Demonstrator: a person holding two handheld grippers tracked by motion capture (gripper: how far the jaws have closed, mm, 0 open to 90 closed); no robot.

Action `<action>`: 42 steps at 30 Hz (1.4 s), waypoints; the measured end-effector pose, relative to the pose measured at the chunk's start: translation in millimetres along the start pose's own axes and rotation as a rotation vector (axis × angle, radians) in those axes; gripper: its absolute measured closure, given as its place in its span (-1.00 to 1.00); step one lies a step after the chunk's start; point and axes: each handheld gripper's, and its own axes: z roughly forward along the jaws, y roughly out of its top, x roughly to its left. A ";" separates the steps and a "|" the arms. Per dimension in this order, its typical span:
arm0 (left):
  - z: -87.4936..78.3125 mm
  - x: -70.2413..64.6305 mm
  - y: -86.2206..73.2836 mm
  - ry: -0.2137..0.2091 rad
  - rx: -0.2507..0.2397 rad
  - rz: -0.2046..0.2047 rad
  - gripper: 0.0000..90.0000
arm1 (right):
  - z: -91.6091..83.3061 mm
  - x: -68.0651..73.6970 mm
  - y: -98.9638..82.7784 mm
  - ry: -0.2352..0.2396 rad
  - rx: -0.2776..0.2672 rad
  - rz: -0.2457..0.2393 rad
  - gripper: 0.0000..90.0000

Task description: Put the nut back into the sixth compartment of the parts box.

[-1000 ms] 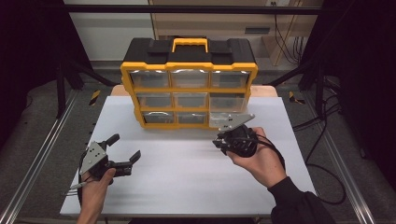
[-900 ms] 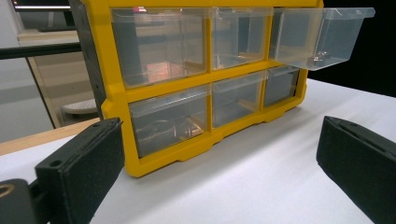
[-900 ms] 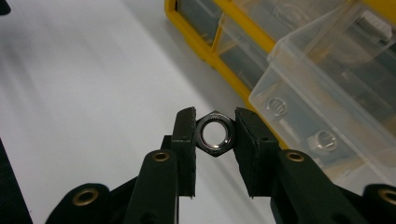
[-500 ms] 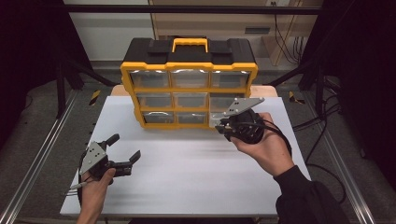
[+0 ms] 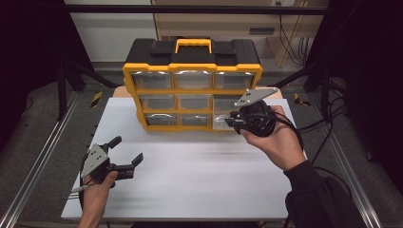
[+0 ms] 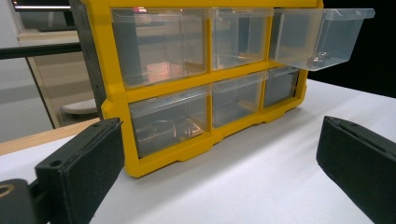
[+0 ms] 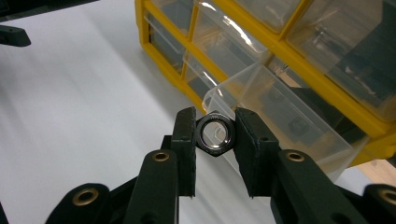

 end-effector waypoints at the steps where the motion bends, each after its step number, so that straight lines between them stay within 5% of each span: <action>1: 0.0 0.0 0.0 0.000 0.000 0.000 -0.98 | -1.2 -1.0 0.8 -0.005 0.001 0.002 0.55; 42: 0.0 0.0 0.0 -0.001 0.000 0.000 -0.98 | -16.4 -30.8 1.4 -0.077 -0.019 0.070 0.55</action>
